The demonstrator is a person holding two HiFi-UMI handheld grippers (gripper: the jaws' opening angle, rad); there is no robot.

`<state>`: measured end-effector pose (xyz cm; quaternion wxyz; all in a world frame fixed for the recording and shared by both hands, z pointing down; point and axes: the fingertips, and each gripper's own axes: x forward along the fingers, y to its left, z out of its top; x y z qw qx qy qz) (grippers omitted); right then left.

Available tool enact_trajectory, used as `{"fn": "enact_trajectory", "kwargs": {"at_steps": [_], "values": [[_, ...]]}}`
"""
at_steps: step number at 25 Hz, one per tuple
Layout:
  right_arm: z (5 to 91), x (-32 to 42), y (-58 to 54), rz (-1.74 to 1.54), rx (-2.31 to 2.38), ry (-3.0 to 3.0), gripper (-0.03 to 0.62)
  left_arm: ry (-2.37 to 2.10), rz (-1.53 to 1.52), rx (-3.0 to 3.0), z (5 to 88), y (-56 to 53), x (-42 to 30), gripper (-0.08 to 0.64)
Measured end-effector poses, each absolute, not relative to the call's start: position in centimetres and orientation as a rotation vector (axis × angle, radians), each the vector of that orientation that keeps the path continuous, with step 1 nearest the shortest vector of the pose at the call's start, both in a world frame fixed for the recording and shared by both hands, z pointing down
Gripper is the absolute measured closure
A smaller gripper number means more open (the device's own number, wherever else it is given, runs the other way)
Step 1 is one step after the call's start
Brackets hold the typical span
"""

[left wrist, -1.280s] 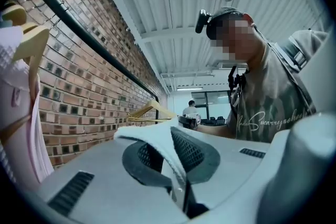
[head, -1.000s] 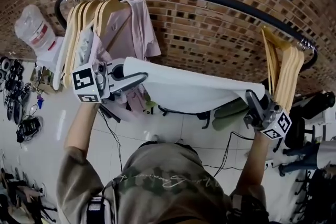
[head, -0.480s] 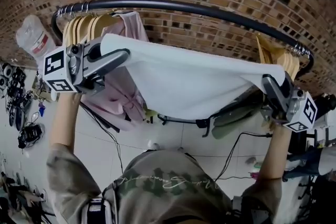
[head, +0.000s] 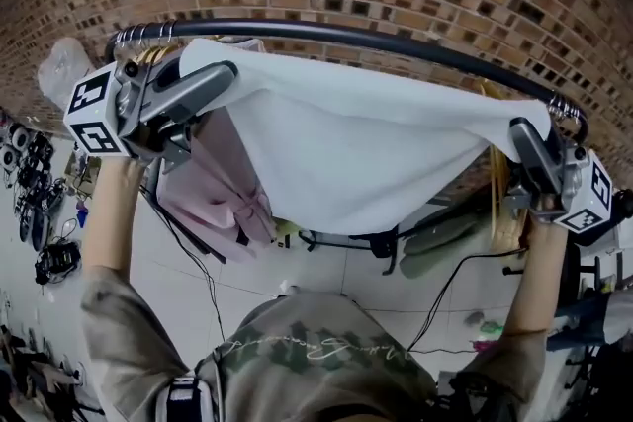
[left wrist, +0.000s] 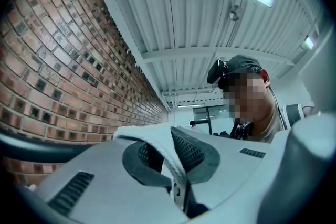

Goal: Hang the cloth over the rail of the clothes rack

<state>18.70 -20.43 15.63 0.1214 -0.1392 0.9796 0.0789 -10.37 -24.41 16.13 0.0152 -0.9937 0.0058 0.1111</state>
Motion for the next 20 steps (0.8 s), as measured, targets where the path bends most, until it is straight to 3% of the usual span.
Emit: {"fn": "enact_trajectory", "kwargs": {"at_steps": [20], "values": [[8.5, 19.0, -22.7, 0.493, -0.411, 2.918, 0.573, 0.038, 0.338, -3.046, 9.2, -26.4, -9.8, 0.543]]}}
